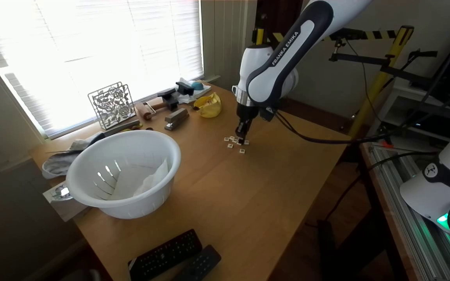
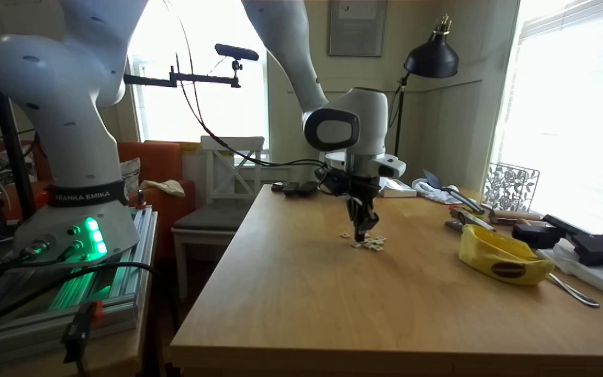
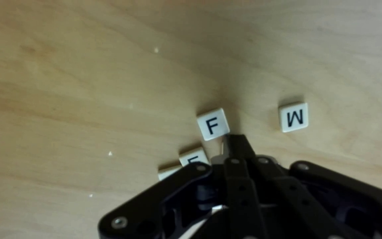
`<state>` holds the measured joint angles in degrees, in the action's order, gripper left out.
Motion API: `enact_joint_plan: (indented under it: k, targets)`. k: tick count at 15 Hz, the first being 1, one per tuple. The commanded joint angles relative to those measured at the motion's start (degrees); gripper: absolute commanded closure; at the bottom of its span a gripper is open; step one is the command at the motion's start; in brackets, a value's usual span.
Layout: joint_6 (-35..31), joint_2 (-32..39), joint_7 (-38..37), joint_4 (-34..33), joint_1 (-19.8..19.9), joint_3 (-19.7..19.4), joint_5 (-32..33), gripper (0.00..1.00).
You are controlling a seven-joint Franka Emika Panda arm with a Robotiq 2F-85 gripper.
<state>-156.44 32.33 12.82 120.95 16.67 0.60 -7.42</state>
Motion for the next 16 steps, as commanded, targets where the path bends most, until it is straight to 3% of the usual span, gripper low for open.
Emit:
enact_joint_plan:
  k: [1,16]
  targets:
    - [2.5,1.8,0.0,-0.7,-2.2,-1.9,3.2,1.0]
    - [2.9,1.4,2.1,0.1,-3.8,-2.2,7.7,1.0]
